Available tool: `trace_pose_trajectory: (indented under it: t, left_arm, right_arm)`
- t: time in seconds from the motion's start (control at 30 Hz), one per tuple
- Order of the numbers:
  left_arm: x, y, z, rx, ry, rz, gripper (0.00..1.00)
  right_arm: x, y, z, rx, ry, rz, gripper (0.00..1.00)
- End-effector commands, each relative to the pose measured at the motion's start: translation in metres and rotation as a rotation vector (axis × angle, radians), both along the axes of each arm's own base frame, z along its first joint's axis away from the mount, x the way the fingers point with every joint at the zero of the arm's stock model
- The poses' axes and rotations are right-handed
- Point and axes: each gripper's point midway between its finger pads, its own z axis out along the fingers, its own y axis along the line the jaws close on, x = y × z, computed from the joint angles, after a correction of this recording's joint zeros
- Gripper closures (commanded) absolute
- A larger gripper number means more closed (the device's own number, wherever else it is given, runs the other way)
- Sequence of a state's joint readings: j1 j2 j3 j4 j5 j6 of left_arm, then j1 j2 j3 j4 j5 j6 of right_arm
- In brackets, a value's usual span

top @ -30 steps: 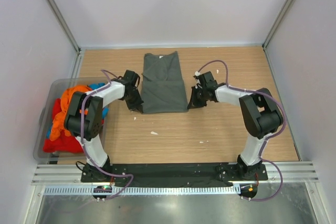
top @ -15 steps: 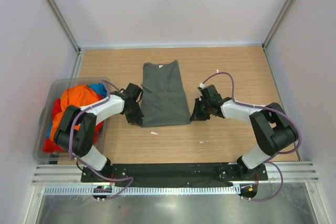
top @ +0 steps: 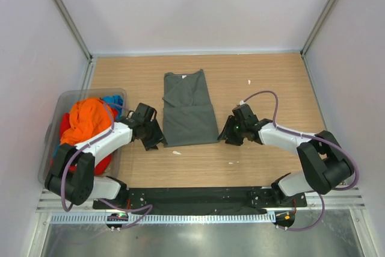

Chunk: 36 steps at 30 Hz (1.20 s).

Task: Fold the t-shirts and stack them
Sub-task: Fold the tshirt

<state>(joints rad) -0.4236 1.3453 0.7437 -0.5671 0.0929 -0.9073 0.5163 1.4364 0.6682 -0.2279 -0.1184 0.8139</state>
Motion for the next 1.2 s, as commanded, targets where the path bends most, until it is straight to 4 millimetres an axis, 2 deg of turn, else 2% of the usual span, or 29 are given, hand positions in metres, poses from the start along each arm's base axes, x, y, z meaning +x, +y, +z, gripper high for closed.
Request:
trace_pose_trajectory:
  t: [0.0,0.13,0.33,0.47,0.67,0.9,1.0,1.17]
  left_arm:
    - [0.004,-0.018,-0.004,-0.13,-0.006,0.074,0.51]
    - [0.002,-0.018,-0.015,-0.14,0.002,0.107,0.52]
    - [0.0,-0.005,-0.026,-0.086,0.0,0.157,0.53]
    - [0.0,0.002,-0.029,-0.057,-0.014,0.182,0.54]
    - [0.002,0.001,-0.03,-0.061,-0.015,0.195,0.56]
    - [0.002,0.003,-0.035,-0.047,-0.01,0.207,0.59]
    - [0.002,0.002,-0.037,-0.042,-0.008,0.208,0.62]
    - [0.002,0.004,-0.04,-0.03,-0.008,0.213,0.71]
  right_arm:
    - [0.009,0.013,0.01,0.119,-0.027,-0.126,0.53]
    - [0.003,0.025,0.006,0.143,-0.015,-0.123,0.54]
    - [-0.001,0.028,-0.003,0.11,-0.024,-0.151,0.54]
    - [-0.004,0.023,-0.009,0.095,-0.026,-0.178,0.55]
    - [0.0,0.008,-0.009,0.063,-0.077,-0.248,0.58]
    - [-0.001,0.003,-0.012,0.059,-0.079,-0.278,0.6]
    - [-0.002,0.002,-0.014,0.06,-0.08,-0.282,0.63]
    - [-0.004,-0.001,-0.017,0.05,-0.082,-0.29,0.78]
